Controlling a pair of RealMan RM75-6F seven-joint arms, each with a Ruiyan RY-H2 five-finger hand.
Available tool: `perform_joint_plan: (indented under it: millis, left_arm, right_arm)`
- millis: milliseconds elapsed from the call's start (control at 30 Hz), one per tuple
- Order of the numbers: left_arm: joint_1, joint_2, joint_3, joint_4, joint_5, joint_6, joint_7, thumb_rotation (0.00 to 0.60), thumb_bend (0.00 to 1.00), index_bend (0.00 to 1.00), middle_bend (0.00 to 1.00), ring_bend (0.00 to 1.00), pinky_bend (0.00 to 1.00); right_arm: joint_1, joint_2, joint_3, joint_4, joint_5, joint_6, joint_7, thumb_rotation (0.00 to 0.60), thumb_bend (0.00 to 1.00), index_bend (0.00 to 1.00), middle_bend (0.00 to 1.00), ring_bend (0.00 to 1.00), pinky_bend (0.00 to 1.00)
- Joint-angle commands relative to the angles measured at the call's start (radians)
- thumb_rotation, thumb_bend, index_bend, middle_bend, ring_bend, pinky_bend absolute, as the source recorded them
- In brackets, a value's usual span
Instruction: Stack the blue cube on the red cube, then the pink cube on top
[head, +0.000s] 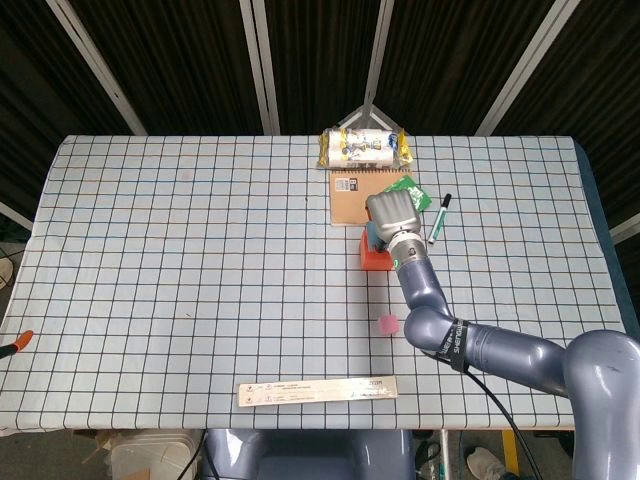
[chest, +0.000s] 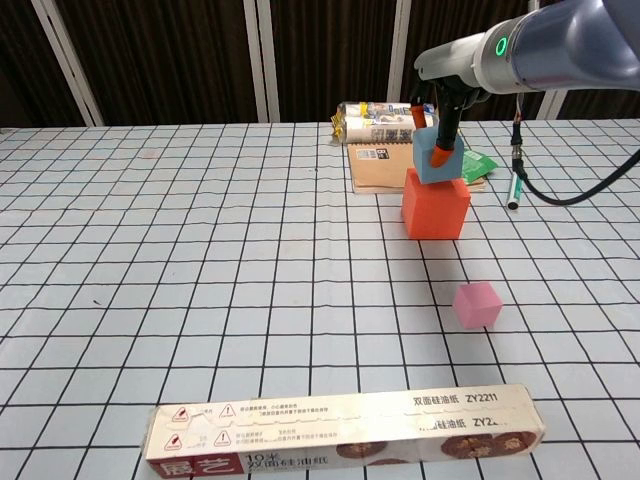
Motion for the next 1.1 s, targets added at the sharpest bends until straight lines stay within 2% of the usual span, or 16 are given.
perform_joint_plan:
  millis: [33, 1100]
  left_arm:
    - [-0.001, -0.001, -0.001, 0.0, -0.001, 0.0, 0.003, 0.6, 0.16, 0.03, 0.0, 0.0, 0.0]
    - [-0.002, -0.001, -0.002, 0.0, -0.004, -0.006, 0.004, 0.6, 0.16, 0.03, 0.0, 0.0, 0.0]
  right_arm:
    - [0.002, -0.006, -0.009, 0.012, -0.001, -0.011, 0.013, 0.6, 0.38, 0.61, 1.0, 1.0, 1.0]
    - [0.034, 0.002, -0.058, 0.007, 0.026, -0.007, 0.052, 0.6, 0.38, 0.61, 1.0, 1.0, 1.0]
